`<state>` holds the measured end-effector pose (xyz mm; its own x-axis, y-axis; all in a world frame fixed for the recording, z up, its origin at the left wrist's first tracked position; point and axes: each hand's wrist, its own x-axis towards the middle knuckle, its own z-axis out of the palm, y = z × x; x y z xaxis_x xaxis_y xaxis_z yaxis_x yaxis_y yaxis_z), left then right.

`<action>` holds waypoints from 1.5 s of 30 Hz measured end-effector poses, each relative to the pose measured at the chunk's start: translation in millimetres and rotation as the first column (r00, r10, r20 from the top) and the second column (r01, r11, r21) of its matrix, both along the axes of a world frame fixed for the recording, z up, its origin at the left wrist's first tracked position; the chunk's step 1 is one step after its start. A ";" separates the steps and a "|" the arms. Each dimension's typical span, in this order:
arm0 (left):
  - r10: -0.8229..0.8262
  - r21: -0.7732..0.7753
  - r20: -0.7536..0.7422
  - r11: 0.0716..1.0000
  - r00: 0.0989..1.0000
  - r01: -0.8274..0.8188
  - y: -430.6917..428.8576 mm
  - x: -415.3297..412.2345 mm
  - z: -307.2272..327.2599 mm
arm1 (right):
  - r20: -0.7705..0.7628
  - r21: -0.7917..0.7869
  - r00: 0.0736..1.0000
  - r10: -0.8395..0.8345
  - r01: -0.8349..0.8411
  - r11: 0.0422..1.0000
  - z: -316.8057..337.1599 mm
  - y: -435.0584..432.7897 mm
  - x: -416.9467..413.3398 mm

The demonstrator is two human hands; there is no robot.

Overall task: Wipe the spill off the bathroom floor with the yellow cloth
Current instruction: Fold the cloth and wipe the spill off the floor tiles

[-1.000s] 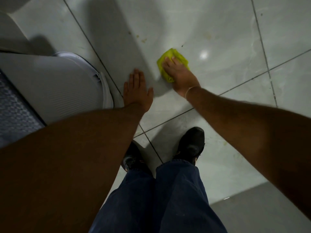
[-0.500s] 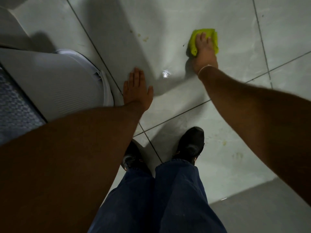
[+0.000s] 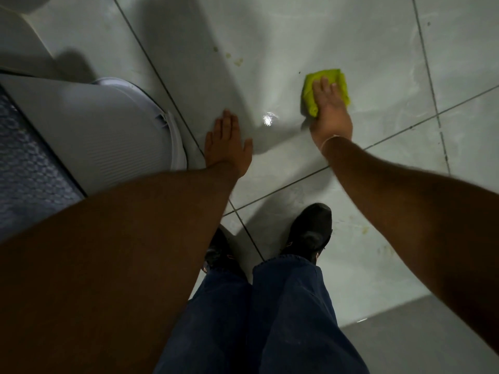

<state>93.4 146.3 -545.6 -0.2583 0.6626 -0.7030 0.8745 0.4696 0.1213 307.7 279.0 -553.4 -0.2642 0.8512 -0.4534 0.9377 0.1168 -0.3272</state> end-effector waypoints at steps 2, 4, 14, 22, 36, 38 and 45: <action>-0.018 0.003 -0.008 1.000 1.000 0.018 -1.8 -1.4 -0.1 | 0.032 -0.012 0.993 -0.114 0.115 0.993 -2.0 8.2 3.3; -0.035 0.014 -0.017 0.999 0.999 0.035 -2.9 -1.2 -0.2 | 0.045 -0.029 0.986 -0.160 0.162 0.986 -2.0 13.4 -2.4; -0.055 0.035 -0.019 0.998 0.998 0.056 -2.7 -0.1 2.3 | -0.023 -0.014 0.939 0.342 -0.342 0.939 4.5 -13.4 -47.6; -0.060 0.012 -0.008 0.998 0.998 0.060 -4.0 -4.3 -0.5 | -0.015 0.006 0.994 0.110 -0.110 0.994 4.0 11.5 -17.5; -0.076 -0.050 0.062 0.996 0.995 0.079 -0.4 -12.6 11.7 | -0.158 0.012 0.750 0.643 -0.649 0.760 -0.2 -55.6 -51.2; -0.078 -0.044 0.060 0.996 0.995 0.081 -1.9 -12.3 13.0 | -0.124 -0.003 0.853 0.508 -0.512 0.859 3.7 -42.3 -23.2; -0.084 -0.009 0.056 0.996 0.995 0.085 -7.0 -14.1 9.6 | 0.135 -0.001 0.988 -0.071 0.072 0.997 8.5 82.3 -4.1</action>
<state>79.3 139.3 -536.0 -0.1624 0.6722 -0.7224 0.9032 0.3960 0.1654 303.6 361.3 -544.8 -0.1387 0.8629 -0.4860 0.9792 0.0459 -0.1978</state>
